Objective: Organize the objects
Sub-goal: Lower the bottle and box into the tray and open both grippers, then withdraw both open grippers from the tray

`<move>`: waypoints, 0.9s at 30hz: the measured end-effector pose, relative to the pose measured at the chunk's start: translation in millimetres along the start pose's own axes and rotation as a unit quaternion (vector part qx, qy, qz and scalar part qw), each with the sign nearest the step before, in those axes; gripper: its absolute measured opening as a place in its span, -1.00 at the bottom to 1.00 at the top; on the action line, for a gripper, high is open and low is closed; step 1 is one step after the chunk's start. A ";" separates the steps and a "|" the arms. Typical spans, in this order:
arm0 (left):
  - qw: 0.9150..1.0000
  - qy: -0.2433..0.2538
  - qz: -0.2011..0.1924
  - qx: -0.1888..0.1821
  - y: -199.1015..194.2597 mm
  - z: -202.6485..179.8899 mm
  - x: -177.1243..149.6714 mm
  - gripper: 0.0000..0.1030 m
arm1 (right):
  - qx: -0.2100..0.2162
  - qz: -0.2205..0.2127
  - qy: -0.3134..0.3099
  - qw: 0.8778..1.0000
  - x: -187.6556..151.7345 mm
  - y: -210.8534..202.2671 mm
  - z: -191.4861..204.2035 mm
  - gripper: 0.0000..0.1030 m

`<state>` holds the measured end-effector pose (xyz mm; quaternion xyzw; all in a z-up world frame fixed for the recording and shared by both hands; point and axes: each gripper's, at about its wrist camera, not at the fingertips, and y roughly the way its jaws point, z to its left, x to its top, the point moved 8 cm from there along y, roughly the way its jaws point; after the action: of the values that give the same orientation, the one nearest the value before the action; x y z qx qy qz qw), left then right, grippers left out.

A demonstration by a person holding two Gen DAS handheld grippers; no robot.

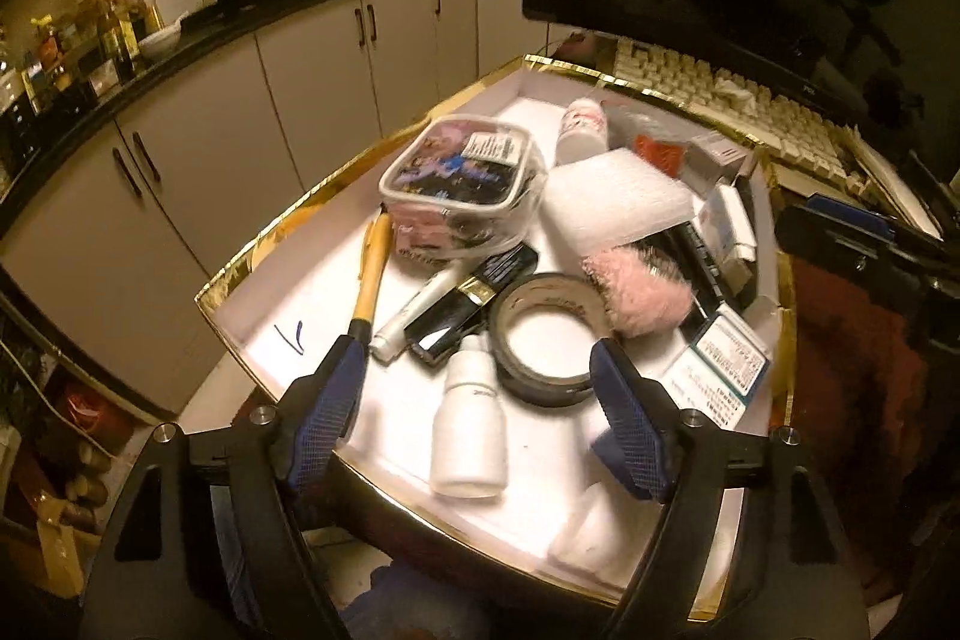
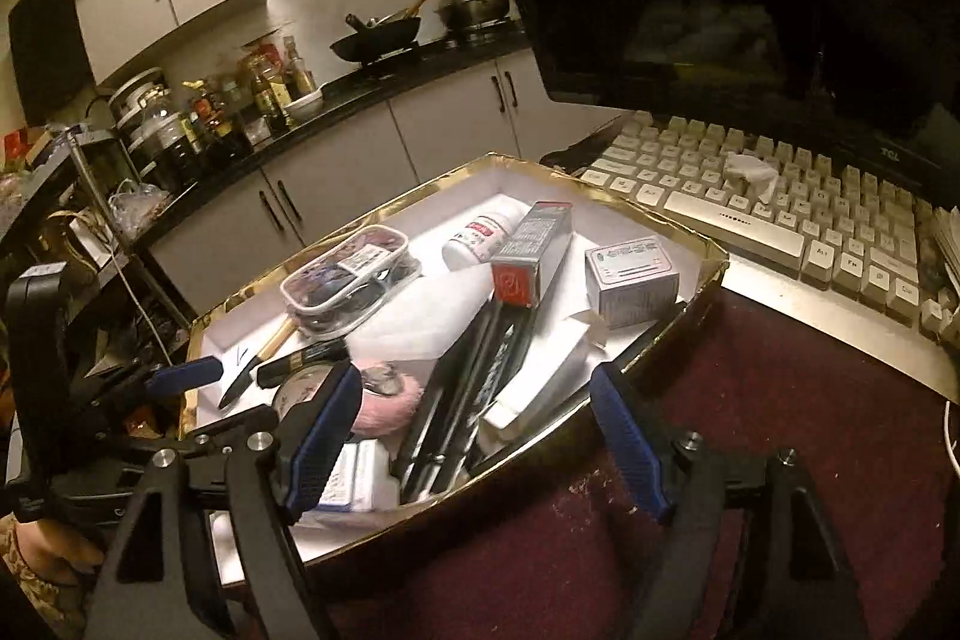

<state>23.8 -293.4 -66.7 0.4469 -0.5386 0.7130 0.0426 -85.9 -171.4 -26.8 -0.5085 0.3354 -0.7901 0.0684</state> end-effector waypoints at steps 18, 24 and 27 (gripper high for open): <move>0.993 0.093 -0.059 0.041 -48.3 -39.6 -5.9 0.53 | -0.019 -0.032 0.031 0.999 -33.6 -41.3 -20.6 0.55; 0.995 0.080 -0.049 0.031 -53.8 -26.8 -19.7 0.53 | -0.013 -0.030 0.032 0.999 -38.4 -40.7 -11.4 0.55; 0.996 0.072 -0.039 0.019 -56.1 -22.2 -26.7 0.53 | -0.008 -0.024 0.025 0.999 -40.5 -36.9 -3.8 0.55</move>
<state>57.0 -241.0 -44.5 0.4155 -0.5024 0.7515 0.1010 -61.4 -123.3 -36.4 -0.4972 0.3310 -0.8012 0.0366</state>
